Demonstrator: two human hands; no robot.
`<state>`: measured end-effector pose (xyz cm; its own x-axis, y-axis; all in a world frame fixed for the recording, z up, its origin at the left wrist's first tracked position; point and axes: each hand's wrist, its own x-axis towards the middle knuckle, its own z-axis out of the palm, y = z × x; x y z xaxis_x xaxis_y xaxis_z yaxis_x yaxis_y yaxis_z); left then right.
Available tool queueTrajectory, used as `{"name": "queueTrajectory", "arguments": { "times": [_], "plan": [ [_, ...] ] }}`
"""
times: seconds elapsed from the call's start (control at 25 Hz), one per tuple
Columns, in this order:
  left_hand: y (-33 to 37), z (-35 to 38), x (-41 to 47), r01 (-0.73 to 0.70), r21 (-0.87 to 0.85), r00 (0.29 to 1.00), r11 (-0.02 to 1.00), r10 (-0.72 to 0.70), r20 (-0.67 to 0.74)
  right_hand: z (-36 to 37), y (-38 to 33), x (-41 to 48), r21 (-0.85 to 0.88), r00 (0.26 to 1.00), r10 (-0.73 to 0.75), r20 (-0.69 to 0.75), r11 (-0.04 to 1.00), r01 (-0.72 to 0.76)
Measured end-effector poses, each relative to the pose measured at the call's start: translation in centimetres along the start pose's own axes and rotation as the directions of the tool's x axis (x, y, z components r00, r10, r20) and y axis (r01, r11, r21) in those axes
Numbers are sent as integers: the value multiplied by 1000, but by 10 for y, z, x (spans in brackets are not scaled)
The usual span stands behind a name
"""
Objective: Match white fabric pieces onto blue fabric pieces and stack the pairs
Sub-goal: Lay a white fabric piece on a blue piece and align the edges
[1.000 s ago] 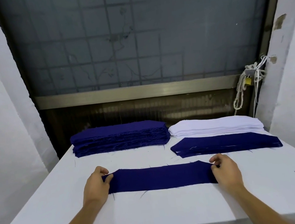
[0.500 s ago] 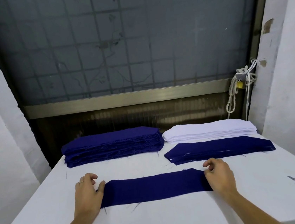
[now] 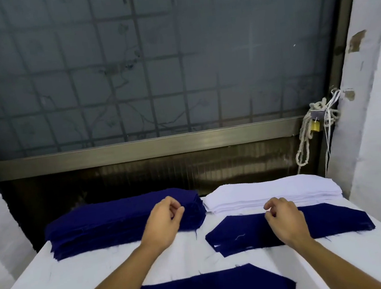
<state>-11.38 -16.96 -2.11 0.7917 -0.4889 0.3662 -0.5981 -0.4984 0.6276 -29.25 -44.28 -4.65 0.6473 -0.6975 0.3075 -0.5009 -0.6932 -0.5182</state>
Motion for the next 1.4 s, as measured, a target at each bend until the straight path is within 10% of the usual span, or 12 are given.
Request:
{"name": "queueTrajectory", "arguments": {
  "times": [0.76, 1.4],
  "plan": [
    [63, 154, 128, 98, 251, 983, 963, -133, 123, 63, 30, 112, -221, 978, -189, 84, 954, 204],
    [76, 147, 120, -195, 425, 979, 884, 146, 145, 65, 26, 110, -252, 983, -153, 103, 952, 174]
  ]
}}
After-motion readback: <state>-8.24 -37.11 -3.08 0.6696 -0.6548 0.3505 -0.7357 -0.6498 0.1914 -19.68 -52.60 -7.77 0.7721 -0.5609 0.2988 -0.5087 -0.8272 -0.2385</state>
